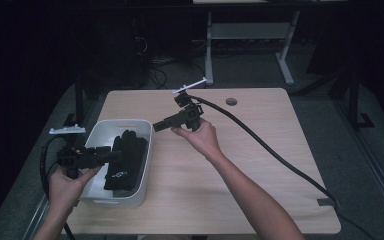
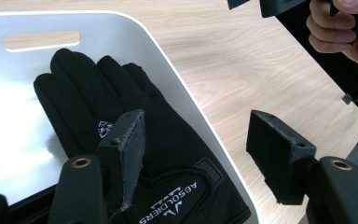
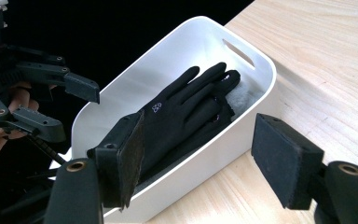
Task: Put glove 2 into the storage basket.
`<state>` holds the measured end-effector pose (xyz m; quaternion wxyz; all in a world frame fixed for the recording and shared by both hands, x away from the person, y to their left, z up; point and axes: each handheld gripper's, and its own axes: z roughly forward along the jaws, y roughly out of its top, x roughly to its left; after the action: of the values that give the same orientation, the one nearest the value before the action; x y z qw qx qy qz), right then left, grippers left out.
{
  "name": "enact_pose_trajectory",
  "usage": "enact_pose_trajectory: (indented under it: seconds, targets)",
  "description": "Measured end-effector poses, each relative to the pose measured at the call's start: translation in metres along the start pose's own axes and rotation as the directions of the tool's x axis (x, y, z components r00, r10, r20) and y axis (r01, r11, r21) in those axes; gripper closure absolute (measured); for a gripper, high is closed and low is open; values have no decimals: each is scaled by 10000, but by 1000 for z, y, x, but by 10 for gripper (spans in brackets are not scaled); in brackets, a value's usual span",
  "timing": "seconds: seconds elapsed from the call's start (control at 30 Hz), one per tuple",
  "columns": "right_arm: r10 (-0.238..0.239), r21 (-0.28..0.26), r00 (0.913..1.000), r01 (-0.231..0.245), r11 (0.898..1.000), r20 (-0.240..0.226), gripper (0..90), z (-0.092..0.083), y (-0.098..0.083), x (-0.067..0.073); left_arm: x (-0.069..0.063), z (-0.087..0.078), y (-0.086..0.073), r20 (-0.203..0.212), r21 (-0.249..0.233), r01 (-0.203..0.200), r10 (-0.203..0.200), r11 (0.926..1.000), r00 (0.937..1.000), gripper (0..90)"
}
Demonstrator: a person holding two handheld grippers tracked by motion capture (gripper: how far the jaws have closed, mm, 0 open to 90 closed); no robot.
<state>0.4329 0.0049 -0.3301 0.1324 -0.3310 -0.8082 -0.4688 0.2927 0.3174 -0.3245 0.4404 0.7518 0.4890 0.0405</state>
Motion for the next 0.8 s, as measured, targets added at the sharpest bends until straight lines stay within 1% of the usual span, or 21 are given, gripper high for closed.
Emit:
enact_pose_trajectory:
  seconds: [0.03,0.07,0.1,0.13,0.17,0.27,0.3,0.33,0.4,0.43,0.47,0.5,0.53,0.57,0.6,0.63,0.67,0.7,0.73,0.77,0.8]
  targets:
    - [0,0,10000,0,10000,0,353,0,0,0,0,0,0,16,-7,-11,11,10000,10000,366]
    - [415,-314,9989,-422,9986,-206,348,-6,-4,-8,-1,1,1,25,-8,-31,31,10000,10000,365]
    - [415,-314,9989,-422,9986,-206,348,-6,-4,-8,-2,1,1,43,13,-53,53,10000,10000,365]
    - [248,-174,9995,-245,9995,188,344,-11,-6,-9,-2,2,2,43,6,-69,69,10000,10000,364]
    - [187,-140,9996,-184,9997,231,342,-12,-7,-9,-4,3,3,60,17,-98,98,10000,9999,363]
    - [198,-204,9997,-195,9996,171,344,-15,-8,-9,-6,5,4,99,28,-147,147,9999,9998,362]
    - [403,-375,9992,-403,9985,-13,335,-21,-10,-14,-8,6,5,104,18,-158,158,9999,9998,361]
    - [389,-354,9992,-384,9986,116,333,-23,-11,-15,-9,7,5,123,15,-188,188,9998,9997,360]
    - [362,-334,9992,-356,9988,160,333,-25,-12,-15,-12,8,6,164,3,-255,255,9997,9995,360]
    - [368,-488,9993,-362,9982,116,339,-29,-14,-15,-15,10,8,197,7,-315,314,9995,9993,359]
    - [368,-488,9993,-362,9982,116,339,-29,-14,-15,-15,10,8,197,7,-315,314,9995,9993,359]
    - [448,-602,9990,-449,9972,-37,337,-31,-16,-17,-16,11,9,224,64,-434,432,9990,9988,359]
    - [512,-538,9987,-511,9972,12,330,-33,-16,-19,-17,12,10,247,69,-452,450,9990,9987,358]
    - [441,-463,9988,-432,9980,190,330,-35,-17,-19,-19,13,10,276,66,-481,479,9988,9985,357]
    - [432,-512,9988,-420,9978,227,332,-39,-19,-19,-21,15,12,315,82,-584,581,9983,9978,356]
    - [494,-648,9987,-484,9967,134,337,-41,-20,-20,-23,17,13,352,93,-627,624,9980,9974,355]
    - [678,-771,9977,-676,9947,-9,332,-44,-22,-22,-23,17,13,352,93,-627,624,9980,9974,354]
    - [636,-685,9979,-626,9957,130,329,-46,-23,-23,-26,19,14,400,104,-677,672,9977,9969,354]
    - [636,-685,9979,-626,9957,130,329,-46,-23,-23,-26,19,14,400,104,-677,672,9977,9969,353]
    - [629,-657,9977,-612,9960,251,329,-47,-23,-23,-28,20,15,414,102,-719,714,9974,9966,353]
    - [643,-819,9978,-629,9947,148,336,-52,-26,-25,-30,22,16,453,89,-771,766,9970,9960,352]
